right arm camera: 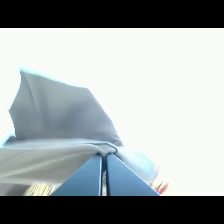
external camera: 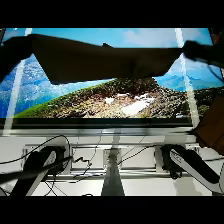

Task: Fold the clothes and pants, and hang the long-sleeved shirts on hangers.

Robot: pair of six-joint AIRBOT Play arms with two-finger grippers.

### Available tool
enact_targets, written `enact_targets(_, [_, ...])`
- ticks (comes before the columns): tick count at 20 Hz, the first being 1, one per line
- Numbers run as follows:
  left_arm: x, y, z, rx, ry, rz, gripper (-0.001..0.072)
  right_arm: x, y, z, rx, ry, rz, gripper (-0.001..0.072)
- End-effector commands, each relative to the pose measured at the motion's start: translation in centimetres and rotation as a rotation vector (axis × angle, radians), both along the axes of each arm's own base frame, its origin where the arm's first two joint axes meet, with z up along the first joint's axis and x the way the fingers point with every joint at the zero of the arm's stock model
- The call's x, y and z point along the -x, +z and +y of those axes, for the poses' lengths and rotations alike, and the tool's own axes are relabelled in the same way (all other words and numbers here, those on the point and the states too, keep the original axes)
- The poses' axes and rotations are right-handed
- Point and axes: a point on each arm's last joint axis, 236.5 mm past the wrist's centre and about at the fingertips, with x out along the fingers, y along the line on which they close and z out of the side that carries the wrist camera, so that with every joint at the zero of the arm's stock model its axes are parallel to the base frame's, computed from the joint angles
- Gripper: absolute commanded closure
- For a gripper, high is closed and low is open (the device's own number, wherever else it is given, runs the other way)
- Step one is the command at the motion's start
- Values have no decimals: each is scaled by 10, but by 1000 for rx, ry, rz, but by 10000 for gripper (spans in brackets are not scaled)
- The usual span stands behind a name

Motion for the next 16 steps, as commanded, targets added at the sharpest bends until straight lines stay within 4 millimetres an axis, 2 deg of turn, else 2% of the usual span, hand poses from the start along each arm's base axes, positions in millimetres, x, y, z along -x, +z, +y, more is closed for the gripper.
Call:
enact_targets(1, [34, 71, 18, 91, 82, -220, 692, 46, 140, -16, 238, 8, -373, 697])
enact_targets(3, [71, 119, 26, 120, 121, -388, 692, 89, 213, -13, 273, -27, -580, 697])
enact_targets(5, [115, 158, 32, 130, 150, -537, 691, 138, 269, -8, 293, -60, -757, 697])
enact_targets(6, [136, 172, 32, 134, 154, -593, 692, 161, 288, -5, 301, -71, -823, 698])
enact_targets(7, [156, 183, 32, 136, 156, -643, 692, 178, 299, -3, 305, -77, -865, 698])
enact_targets(9, [185, 195, 30, 132, 153, -704, 692, 203, 308, 2, 312, -79, -909, 698])
enact_targets(10, [191, 197, 30, 128, 154, -716, 692, 207, 309, 3, 312, -78, -914, 699])
enact_targets(11, [191, 197, 30, 123, 156, -716, 693, 202, 307, 2, 312, -77, -904, 699])
enact_targets(12, [183, 194, 30, 122, 155, -698, 693, 188, 300, 0, 307, -72, -871, 699])
enact_targets(13, [167, 184, 29, 118, 148, -652, 693, 165, 283, -2, 296, -58, -802, 700])
enact_targets(14, [145, 168, 25, 112, 129, -576, 694, 138, 257, -3, 275, -35, -697, 699])
enact_targets(16, [88, 111, 11, 85, 63, -345, 693, 83, 180, -3, 225, 31, -417, 699])
